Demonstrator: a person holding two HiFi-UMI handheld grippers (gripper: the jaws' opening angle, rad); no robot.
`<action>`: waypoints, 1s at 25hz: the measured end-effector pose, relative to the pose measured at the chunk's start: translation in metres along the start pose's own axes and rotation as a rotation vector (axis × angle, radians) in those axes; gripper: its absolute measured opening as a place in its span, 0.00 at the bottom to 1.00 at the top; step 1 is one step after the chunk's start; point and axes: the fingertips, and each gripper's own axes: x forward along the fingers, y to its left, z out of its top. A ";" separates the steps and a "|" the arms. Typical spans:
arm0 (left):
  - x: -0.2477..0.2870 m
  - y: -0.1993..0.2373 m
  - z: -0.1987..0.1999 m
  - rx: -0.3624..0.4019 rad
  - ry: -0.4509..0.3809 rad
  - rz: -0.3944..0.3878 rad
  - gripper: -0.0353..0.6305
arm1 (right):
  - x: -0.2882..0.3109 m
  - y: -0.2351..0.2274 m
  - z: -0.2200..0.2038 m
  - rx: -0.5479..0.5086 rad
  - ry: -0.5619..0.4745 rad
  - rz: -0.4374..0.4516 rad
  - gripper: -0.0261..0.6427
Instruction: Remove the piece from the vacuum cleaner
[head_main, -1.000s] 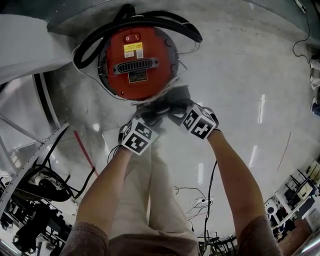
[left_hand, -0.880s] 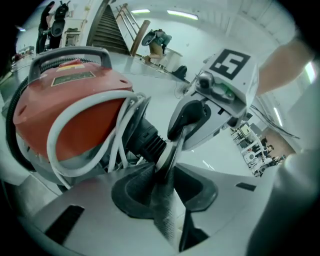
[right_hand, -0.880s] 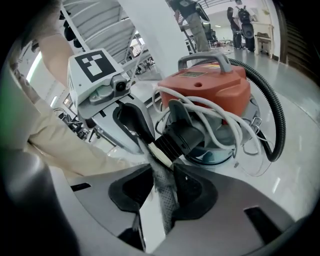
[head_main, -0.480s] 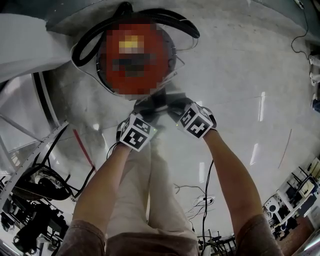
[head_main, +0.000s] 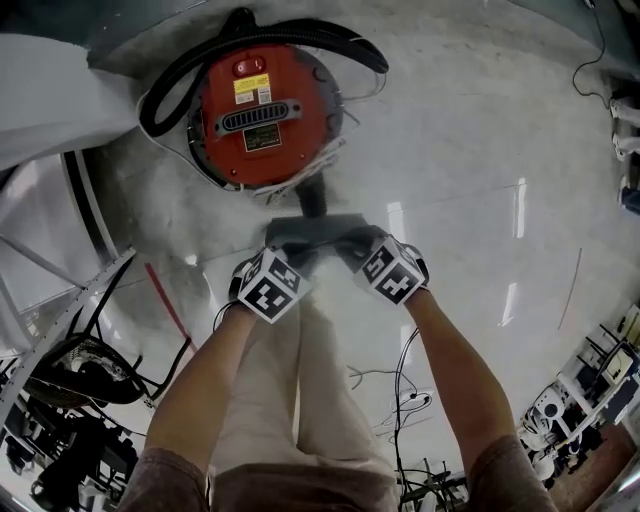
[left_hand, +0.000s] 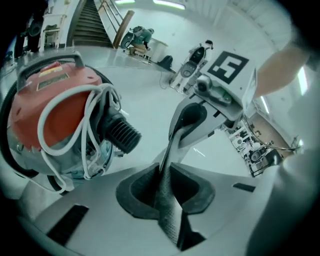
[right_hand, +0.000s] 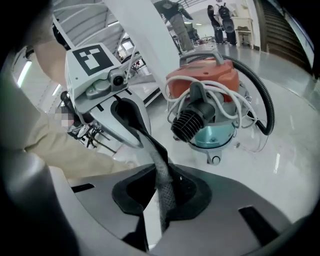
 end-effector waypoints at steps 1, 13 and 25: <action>-0.006 -0.002 0.002 0.012 -0.003 -0.005 0.12 | -0.006 0.004 0.003 0.012 -0.016 0.001 0.11; -0.152 -0.052 0.083 0.168 -0.062 0.016 0.15 | -0.140 0.062 0.083 0.217 -0.307 -0.067 0.10; -0.333 -0.113 0.221 0.366 -0.229 0.068 0.15 | -0.340 0.092 0.205 0.155 -0.573 -0.182 0.13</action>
